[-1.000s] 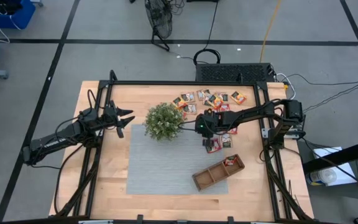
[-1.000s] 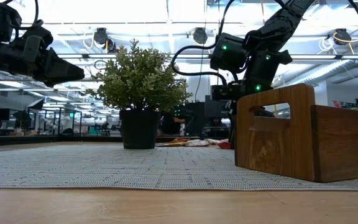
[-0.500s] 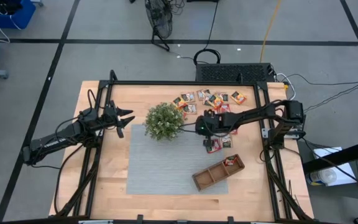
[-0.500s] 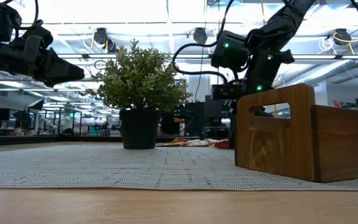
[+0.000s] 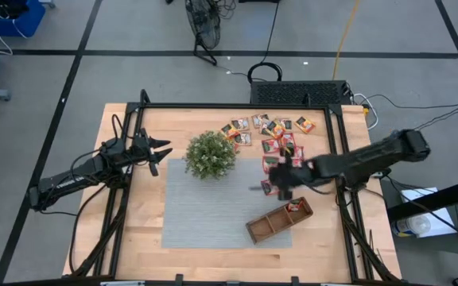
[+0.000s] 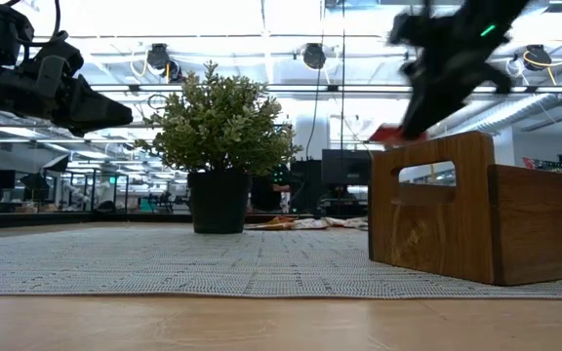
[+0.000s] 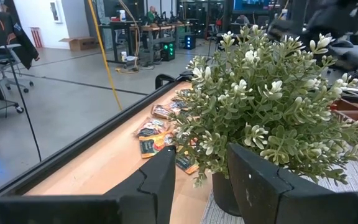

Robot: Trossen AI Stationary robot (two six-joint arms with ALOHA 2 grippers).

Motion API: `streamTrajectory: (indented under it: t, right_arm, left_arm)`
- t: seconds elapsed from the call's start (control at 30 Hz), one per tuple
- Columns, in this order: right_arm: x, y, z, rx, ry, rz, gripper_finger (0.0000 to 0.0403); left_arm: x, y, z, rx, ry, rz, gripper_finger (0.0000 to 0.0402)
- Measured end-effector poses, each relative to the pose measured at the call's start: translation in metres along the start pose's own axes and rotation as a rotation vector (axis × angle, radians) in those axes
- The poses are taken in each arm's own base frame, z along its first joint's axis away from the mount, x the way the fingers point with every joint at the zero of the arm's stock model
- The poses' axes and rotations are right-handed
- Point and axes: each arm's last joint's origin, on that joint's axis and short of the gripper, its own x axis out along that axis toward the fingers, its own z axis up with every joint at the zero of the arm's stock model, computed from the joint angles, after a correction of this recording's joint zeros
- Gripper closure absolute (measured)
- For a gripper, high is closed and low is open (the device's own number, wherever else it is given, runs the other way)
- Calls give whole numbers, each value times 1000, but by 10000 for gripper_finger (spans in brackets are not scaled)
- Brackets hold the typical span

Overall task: Pick & Place Tea
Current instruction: Put the strawberry tea sachet into the brown organizer

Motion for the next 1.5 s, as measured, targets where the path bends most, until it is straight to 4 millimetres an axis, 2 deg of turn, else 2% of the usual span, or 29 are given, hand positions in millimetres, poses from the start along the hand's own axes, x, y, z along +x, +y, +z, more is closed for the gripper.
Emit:
streamTrajectory:
  t: [0.2, 0.37, 0.53, 0.73, 0.93, 1.07, 1.5]
  right_arm:
    - [-41, 30, -20, 27, 4, 97, 397]
    - [-56, 55, -37, 93, 62, 137, 397]
    - [-66, 81, -49, 119, 50, 164, 397]
    - [-62, 96, -71, 172, 86, 159, 397]
    - [-47, 100, -89, 193, 103, 148, 397]
    - [-39, 101, -97, 193, 98, 153, 379]
    - [-37, 109, -94, 190, 77, 270, 311]
  left_arm:
    - [0, 0, 0, 0, -1, -1, 254]
    - [0, 0, 0, 0, 0, 0, 254]
    - [0, 0, 0, 0, 0, 0, 254]
    - [0, 0, 0, 0, 0, 0, 254]
    - [0, 0, 0, 0, 0, -1, 254]
    - [0, 0, 0, 0, 0, -1, 254]
    - [0, 0, 0, 0, 0, 0, 254]
